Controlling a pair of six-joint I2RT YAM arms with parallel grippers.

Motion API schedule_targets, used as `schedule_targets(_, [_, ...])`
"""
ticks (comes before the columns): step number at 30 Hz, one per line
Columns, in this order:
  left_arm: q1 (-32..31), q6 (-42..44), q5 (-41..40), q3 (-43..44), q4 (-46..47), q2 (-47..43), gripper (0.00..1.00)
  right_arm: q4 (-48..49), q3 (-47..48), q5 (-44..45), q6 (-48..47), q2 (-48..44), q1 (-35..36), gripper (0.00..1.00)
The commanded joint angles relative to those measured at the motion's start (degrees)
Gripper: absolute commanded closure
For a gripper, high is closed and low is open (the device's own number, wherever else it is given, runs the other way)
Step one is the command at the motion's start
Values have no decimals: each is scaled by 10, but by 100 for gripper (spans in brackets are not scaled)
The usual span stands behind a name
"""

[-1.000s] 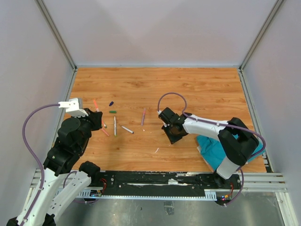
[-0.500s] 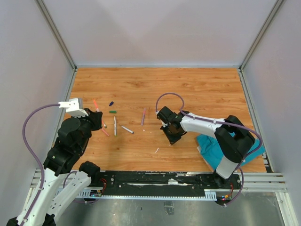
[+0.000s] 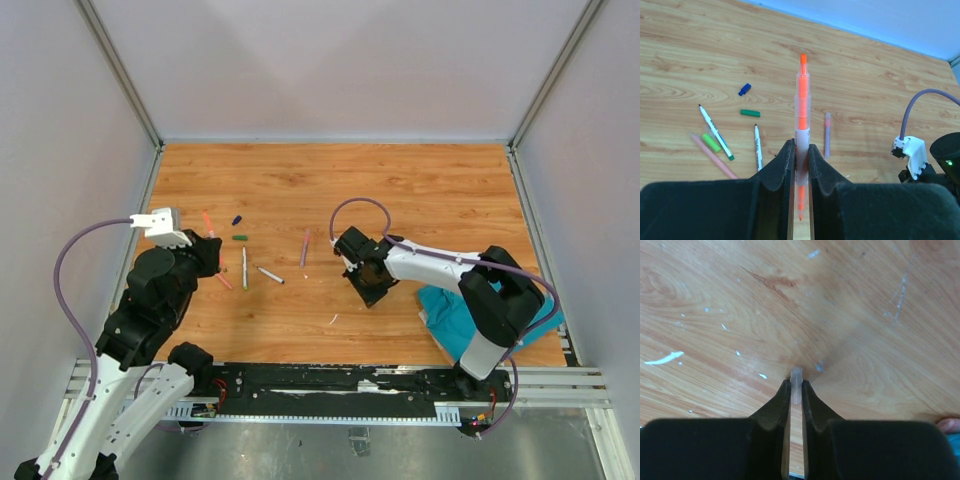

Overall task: Insert the pens into the pen caps
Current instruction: Pick up the pen cap from the center of the board.

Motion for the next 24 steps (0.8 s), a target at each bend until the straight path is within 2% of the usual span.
schedule_targets(1, [4,8,15,-7,26,5,99,2,-28,38,-42,-67,-11,98])
schedule_targets(5, [4,18,51,-10,42,15,99,69,-65,35,-50,-176,-15,96])
schedule_targets(10, [4,25,113,-6,55,54,100,155,-129,-13,-36,-305,-51,99])
schedule_targets(17, [1,-19,201,-50,124,94,100,243,-203,-65,-9,-439,-99,99])
schedule_targets(20, [-42,-34,174,-64,145,112,99,263,-218,-80,2,-472,-114,99])
schedule_targets(24, [-153,-46,81,-61,161,147,99,288,-231,-94,23,-501,-129,99])
